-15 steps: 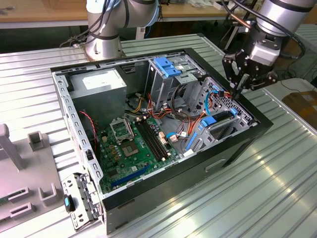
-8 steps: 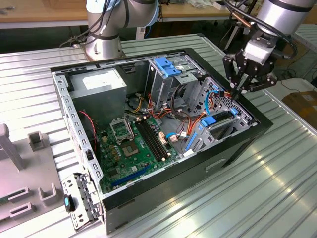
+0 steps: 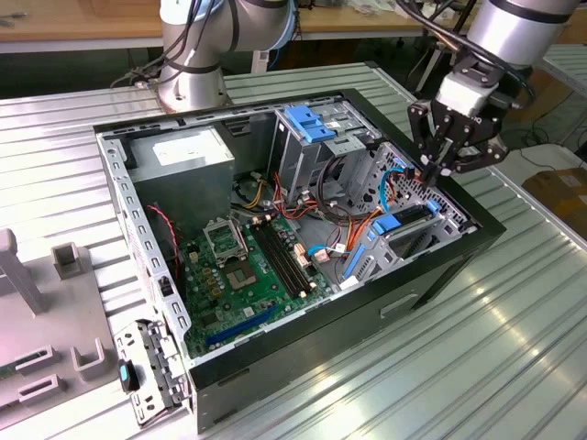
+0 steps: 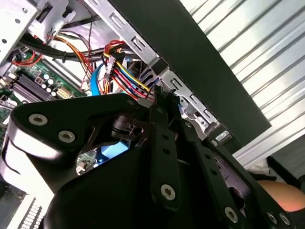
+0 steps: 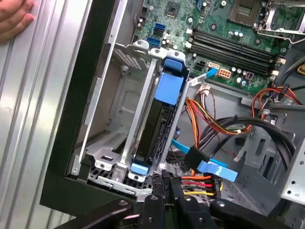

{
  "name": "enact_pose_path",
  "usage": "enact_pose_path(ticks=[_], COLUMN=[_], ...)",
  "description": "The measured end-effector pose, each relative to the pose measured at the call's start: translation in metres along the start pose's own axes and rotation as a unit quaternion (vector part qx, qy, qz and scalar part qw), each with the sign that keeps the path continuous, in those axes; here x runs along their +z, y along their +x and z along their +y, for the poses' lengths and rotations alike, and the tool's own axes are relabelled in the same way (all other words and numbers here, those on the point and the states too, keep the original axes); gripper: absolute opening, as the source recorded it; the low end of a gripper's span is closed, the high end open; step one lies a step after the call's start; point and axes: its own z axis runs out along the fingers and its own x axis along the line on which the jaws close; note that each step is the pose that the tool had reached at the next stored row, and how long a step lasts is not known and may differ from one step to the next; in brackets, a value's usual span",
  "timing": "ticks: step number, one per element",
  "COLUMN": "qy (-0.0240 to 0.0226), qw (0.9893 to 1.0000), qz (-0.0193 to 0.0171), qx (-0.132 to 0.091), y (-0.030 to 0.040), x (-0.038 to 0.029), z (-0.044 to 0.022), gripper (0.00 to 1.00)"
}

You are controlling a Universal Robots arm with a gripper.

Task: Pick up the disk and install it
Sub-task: 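Insert the first disk wire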

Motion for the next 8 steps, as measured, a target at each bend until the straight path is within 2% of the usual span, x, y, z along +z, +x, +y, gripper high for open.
enact_pose_path(ticks=[2, 4, 6, 7, 8], qy=[-0.0021, -0.0053, -0.0062, -0.0068, -0.0067], qw=[0.9992, 0.9954, 0.9941, 0.9935, 0.9931], qz=[0.0023, 0.0057, 0.0065, 0.0057, 0.0017], qx=[0.039, 0.096, 0.108, 0.114, 0.117], y=[-0.0001, -0.0002, -0.0002, -0.0001, 0.0002], x=[0.0017, 0.0041, 0.0041, 0.0042, 0.0042], z=[0.0001, 0.0003, 0.0003, 0.0003, 0.0004], gripper=[0.17, 0.17, 0.17, 0.17, 0.17])
